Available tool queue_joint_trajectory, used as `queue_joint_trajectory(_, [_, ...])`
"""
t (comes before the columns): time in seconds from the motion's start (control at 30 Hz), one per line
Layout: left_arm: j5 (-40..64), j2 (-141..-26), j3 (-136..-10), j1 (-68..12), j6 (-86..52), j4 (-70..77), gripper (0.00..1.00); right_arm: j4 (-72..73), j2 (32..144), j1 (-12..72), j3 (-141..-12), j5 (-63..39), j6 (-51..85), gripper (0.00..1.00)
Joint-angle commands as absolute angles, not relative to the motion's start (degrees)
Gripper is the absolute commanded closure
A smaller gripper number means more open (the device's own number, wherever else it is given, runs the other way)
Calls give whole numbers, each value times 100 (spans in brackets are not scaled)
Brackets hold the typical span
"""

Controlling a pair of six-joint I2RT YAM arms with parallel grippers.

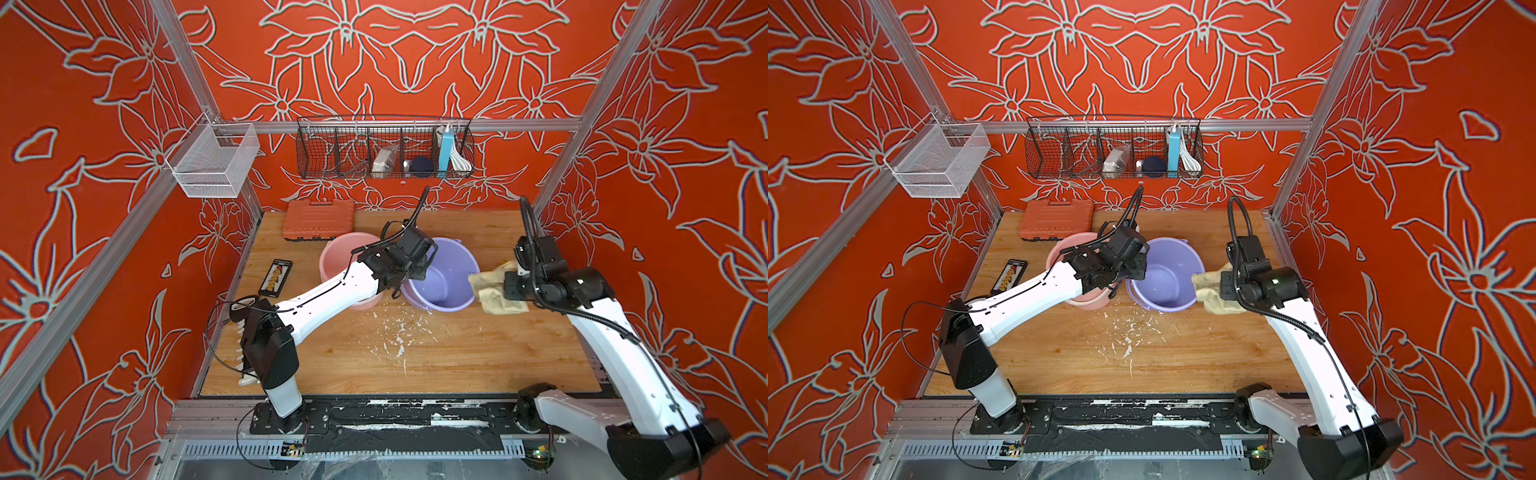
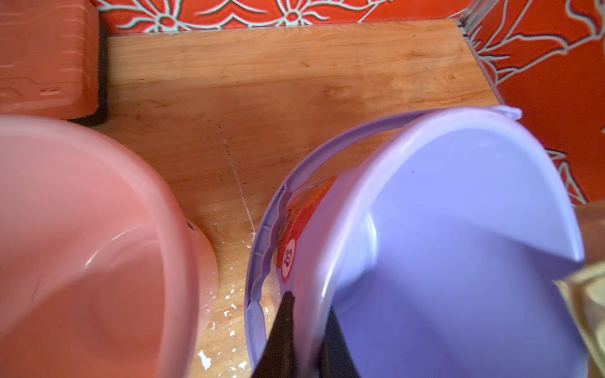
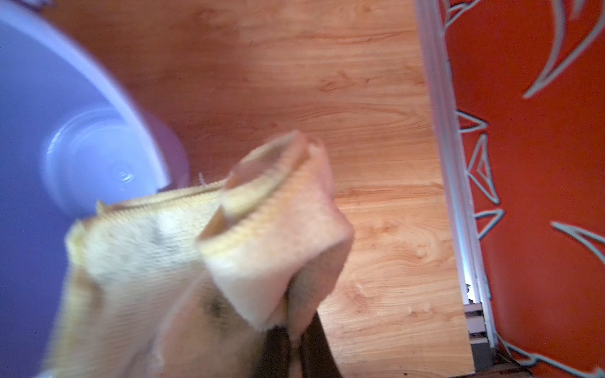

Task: Wipe the inside of the bucket with a cloth
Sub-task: Wipe the dirt from the inside of the bucket.

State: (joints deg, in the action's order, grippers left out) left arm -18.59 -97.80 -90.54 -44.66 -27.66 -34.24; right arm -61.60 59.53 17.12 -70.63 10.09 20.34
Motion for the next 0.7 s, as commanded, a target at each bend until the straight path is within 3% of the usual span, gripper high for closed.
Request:
queue_joint_trajectory(0.0, [-1960,-9690,-9124,-4464,-2751,-3341,100,-5748,5432,1714,-6991,880,2169,100])
queue_joint_trajectory(0.13, [-1615,-9751,-9097,-4465,-2749,-3177,100,-4826,5112,1720,-6746,-773,2029,100])
queue_joint_trajectory(0.33, [-976,-9981,-9284,-4465,-2856,-3151,100,-4127,5633,1739,-6797,-2016,2075,100])
queue_joint_trajectory(0.47, [-677,-10131,-9442,-4465,-2993,-3211,100,-4206,6321,1842,-7046,-1793,1741,100])
queue_joint_trajectory(0.67, [-583,-10282,-9686,-4467,-3082,-3420,100,-4600,7161,2252,-7195,-645,1211,100])
